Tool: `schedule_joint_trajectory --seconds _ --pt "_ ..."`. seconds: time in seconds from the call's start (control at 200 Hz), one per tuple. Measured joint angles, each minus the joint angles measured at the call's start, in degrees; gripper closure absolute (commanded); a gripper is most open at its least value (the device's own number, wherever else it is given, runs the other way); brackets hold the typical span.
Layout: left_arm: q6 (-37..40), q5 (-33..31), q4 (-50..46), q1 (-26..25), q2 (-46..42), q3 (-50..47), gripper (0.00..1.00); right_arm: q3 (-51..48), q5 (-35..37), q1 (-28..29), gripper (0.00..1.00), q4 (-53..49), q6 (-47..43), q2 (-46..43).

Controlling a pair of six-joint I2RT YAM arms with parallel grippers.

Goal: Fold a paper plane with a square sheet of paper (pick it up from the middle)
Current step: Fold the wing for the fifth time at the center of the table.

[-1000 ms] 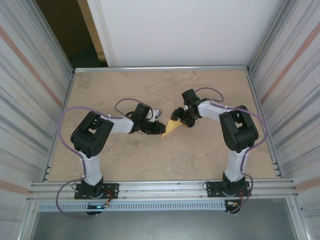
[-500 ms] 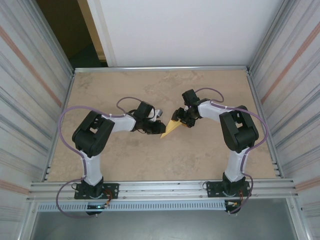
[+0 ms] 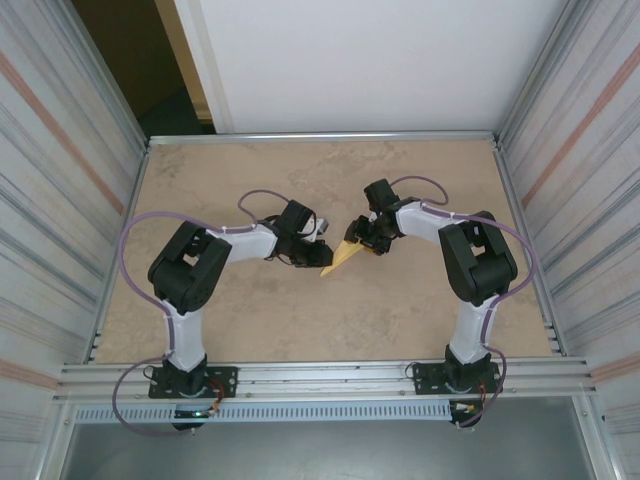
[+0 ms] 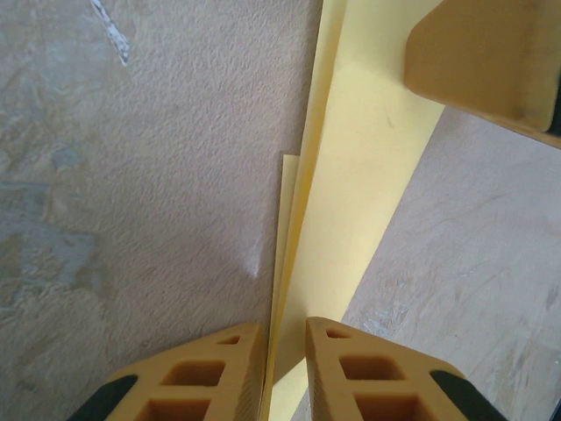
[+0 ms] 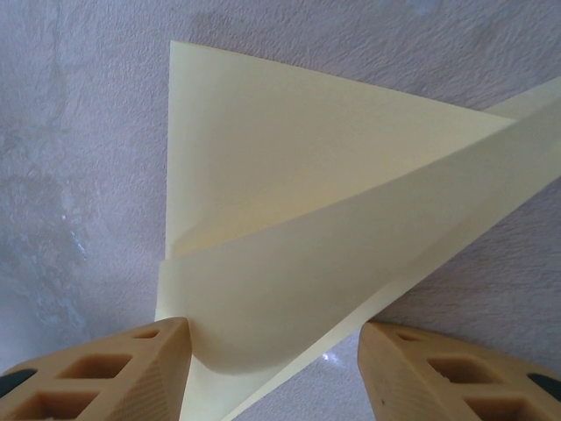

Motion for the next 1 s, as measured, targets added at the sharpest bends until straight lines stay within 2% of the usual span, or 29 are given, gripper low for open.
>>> schedule_joint_trajectory --seconds 0.416,0.782,0.997 --pt "0.76 -1.20 -1.92 -0.48 0.13 1.25 0.77 0.90 0.61 0.17 0.45 -1.27 0.00 0.68" --pt "1.14 -3.48 -1.84 -0.90 -2.84 1.36 0.70 1.90 1.92 0.79 0.44 -2.47 -0.02 1.18" --pt "-0.07 -3.74 2.51 -0.90 -7.65 -0.79 0.77 1.99 2.14 0.92 0.44 -2.60 -0.02 1.22"
